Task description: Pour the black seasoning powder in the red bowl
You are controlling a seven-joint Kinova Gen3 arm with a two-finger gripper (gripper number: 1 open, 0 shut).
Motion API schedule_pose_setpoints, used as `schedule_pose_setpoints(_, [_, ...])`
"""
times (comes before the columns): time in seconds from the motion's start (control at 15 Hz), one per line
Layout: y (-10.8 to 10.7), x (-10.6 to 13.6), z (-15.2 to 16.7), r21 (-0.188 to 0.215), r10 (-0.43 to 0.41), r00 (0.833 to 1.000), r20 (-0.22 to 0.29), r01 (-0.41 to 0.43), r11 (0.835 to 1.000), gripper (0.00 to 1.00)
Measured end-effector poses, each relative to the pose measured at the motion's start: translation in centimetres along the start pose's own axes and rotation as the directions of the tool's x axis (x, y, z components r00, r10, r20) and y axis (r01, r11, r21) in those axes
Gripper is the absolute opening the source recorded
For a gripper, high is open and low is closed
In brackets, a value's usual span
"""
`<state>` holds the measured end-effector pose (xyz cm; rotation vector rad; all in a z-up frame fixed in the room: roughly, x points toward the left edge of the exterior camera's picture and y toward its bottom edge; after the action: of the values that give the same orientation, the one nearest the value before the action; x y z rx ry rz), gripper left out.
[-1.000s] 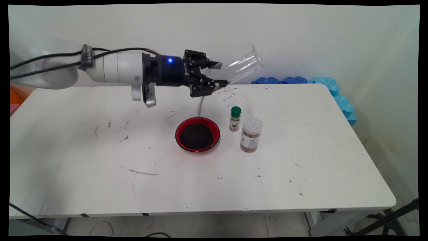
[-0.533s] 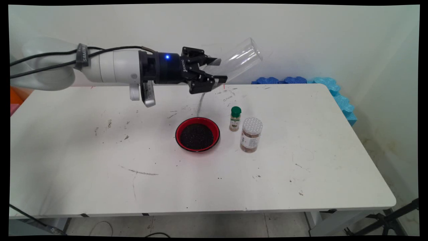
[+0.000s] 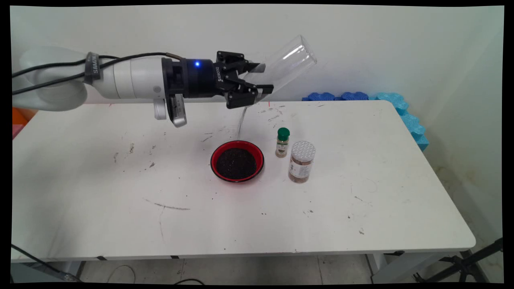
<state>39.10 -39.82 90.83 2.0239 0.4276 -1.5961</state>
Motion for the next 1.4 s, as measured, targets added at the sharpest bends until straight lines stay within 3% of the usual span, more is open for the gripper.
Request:
schedule_pose_setpoints(0.53, [-0.18, -0.29, -0.38, 0.001, 0.013, 0.998, 0.056, -0.013, 1.0, 0.0])
schedule_pose_setpoints(1.4, [0.07, -0.14, -0.6, 0.006, 0.096, 0.993, 0.063, -0.096, 0.995, 0.0])
